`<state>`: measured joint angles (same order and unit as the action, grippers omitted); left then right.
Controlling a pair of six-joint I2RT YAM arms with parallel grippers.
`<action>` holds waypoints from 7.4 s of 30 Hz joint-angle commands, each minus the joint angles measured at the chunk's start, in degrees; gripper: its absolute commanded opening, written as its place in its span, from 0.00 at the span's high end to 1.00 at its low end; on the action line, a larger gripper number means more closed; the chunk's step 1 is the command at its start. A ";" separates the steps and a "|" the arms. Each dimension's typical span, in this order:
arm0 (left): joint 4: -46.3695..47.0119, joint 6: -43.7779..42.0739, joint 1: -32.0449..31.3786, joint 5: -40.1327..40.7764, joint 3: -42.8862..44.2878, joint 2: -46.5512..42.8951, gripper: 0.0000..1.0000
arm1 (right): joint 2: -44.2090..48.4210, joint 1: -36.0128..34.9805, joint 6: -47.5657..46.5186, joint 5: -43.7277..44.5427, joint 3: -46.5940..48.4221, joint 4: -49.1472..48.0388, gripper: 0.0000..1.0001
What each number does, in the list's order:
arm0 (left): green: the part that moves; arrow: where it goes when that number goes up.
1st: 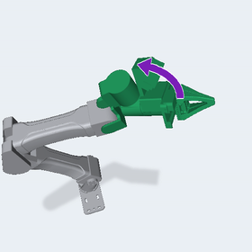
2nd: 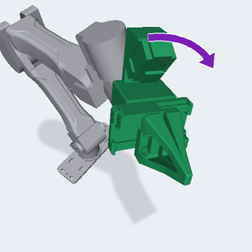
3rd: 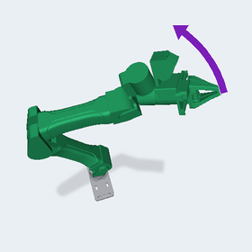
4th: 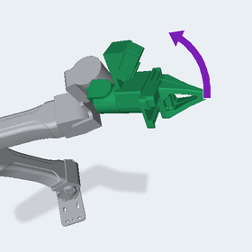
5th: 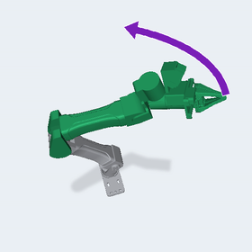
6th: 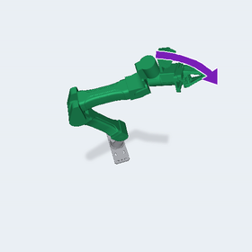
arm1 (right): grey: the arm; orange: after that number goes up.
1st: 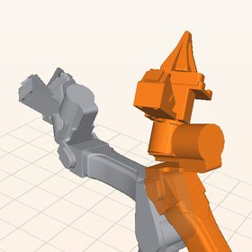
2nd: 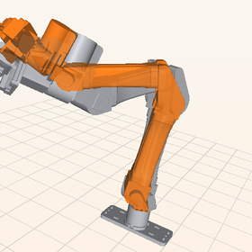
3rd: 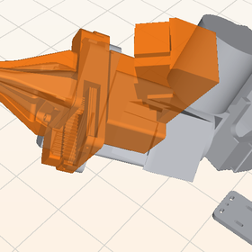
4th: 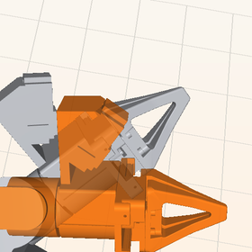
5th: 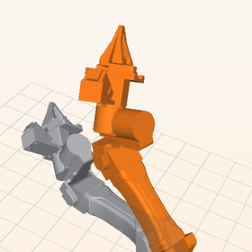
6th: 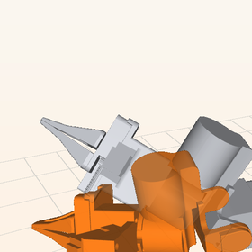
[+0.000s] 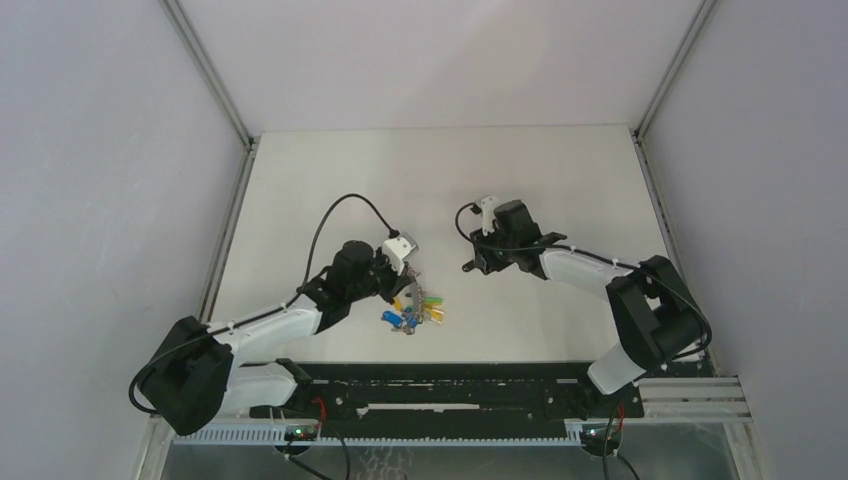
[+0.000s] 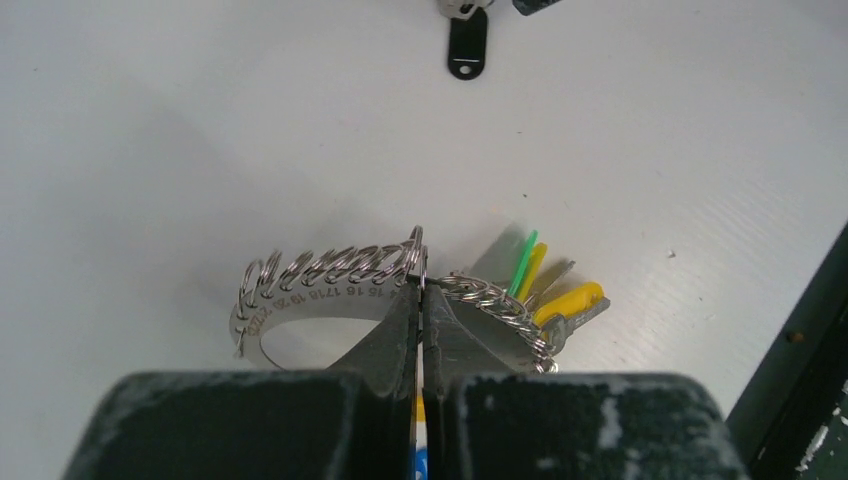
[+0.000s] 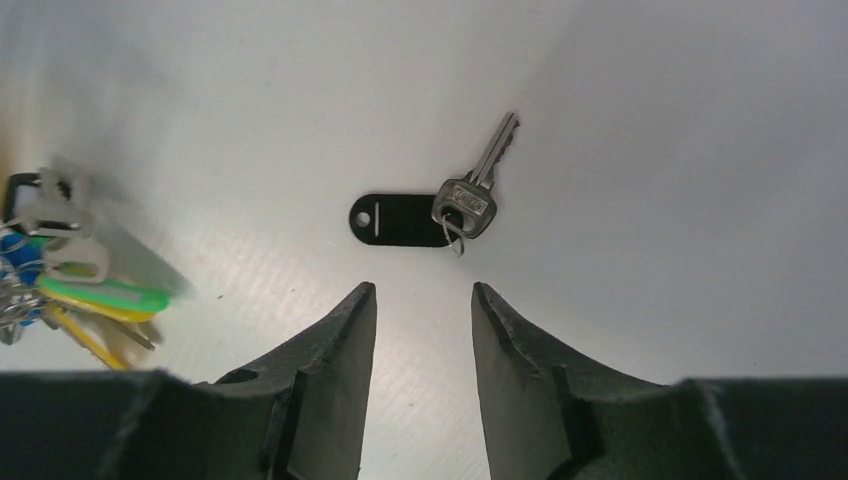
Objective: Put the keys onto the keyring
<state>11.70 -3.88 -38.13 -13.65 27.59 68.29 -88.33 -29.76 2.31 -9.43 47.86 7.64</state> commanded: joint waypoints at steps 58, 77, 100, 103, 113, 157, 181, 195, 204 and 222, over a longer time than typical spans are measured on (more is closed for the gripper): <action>-4.40 0.04 -0.28 9.87 2.39 -4.61 1.00 | -12.51 -12.34 -5.43 17.05 27.02 56.16 1.00; -4.52 -0.43 -0.46 11.20 2.22 -4.78 1.00 | -29.65 -12.18 -8.96 14.93 40.34 48.33 0.89; -4.15 -0.52 -0.56 10.33 2.09 -5.37 1.00 | -6.40 -2.13 -12.56 -5.12 18.11 30.12 0.44; -4.15 -0.65 -0.54 10.28 2.06 -5.36 1.00 | -7.10 0.53 -9.82 -8.58 16.74 27.16 0.39; -4.15 -0.66 -0.55 10.13 1.94 -5.39 1.00 | -11.08 4.77 -6.08 -16.16 13.93 22.12 0.32; -4.15 -0.95 -0.63 10.69 1.82 -5.79 1.00 | -7.47 3.33 8.75 -17.84 6.99 14.06 0.69; -4.32 -1.04 -0.63 10.78 1.90 -5.55 1.00 | -12.62 5.10 8.33 -22.04 7.42 13.45 0.81; -4.41 -1.00 -0.65 10.91 1.96 -5.54 1.00 | -13.57 4.40 7.42 -20.72 8.29 14.98 0.94; -4.32 -1.22 -0.65 10.46 1.85 -5.70 1.00 | -9.32 2.37 2.77 -18.09 8.48 16.27 1.00; 1.60 -6.89 -3.40 2.29 -2.46 -11.88 1.00 | 20.92 -7.67 -19.02 -9.57 -4.54 1.88 1.00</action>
<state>7.68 -7.29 -40.29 -7.44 27.05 59.35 -74.96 -35.77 -9.10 -19.57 47.86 19.51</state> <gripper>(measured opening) 0.008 0.003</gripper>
